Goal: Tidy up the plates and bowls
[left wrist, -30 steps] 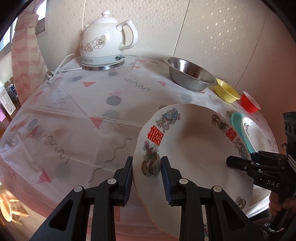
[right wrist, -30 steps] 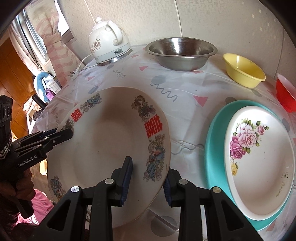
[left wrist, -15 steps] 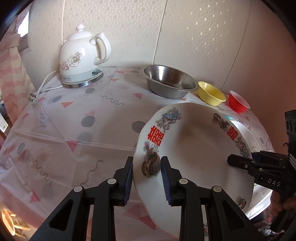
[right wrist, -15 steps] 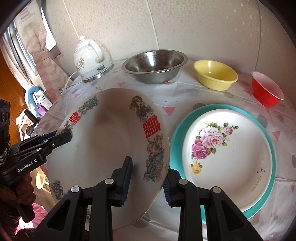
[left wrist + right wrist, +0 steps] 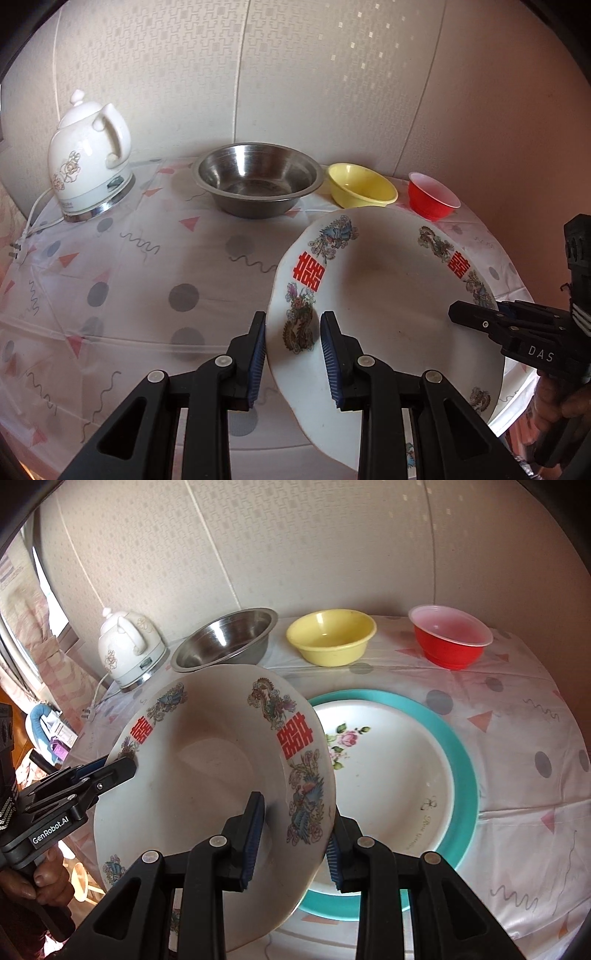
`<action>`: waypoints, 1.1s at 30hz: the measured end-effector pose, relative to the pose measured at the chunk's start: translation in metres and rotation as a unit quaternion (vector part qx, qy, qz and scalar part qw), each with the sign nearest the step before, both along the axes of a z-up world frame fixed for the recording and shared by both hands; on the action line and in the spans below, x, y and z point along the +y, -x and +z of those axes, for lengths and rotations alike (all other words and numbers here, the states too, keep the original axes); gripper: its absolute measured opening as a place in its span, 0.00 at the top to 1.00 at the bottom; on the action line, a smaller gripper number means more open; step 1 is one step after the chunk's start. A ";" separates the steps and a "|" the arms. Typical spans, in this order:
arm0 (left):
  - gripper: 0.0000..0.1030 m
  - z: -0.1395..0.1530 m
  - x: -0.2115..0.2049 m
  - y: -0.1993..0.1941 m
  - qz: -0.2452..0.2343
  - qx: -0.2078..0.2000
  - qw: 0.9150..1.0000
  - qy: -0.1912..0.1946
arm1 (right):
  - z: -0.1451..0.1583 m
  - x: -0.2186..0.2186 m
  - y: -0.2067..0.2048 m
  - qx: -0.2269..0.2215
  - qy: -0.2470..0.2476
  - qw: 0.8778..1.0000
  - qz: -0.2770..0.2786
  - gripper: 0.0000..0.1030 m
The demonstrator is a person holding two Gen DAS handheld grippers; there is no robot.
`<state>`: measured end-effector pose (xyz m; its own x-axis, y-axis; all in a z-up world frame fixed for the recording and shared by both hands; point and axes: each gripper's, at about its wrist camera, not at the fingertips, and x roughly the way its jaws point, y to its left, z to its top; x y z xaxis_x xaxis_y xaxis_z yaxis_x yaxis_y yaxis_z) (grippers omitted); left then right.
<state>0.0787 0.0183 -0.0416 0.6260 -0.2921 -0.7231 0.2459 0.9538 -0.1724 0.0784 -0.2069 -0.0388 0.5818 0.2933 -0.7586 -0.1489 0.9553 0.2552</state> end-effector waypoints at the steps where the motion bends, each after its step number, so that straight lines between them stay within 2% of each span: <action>1: 0.72 0.000 -0.005 -0.002 -0.005 0.001 1.000 0.001 | -0.001 -0.006 0.000 0.001 -0.001 1.000 -0.007 0.70; 18: 0.72 -0.008 -0.080 -0.042 -0.057 0.018 0.998 -0.002 | -0.011 -0.070 -0.009 0.015 -0.005 0.996 -0.088 0.70; 33: 0.72 -0.020 -0.099 -0.051 -0.061 0.030 0.998 -0.018 | -0.024 -0.083 -0.017 0.026 -0.003 0.994 -0.110 0.70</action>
<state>0.1301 -0.0802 -0.0617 0.5421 -0.3369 -0.7698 0.3510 0.9232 -0.1568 0.0956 -0.2894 -0.0631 0.5922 0.1677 -0.7882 0.0779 0.9616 0.2632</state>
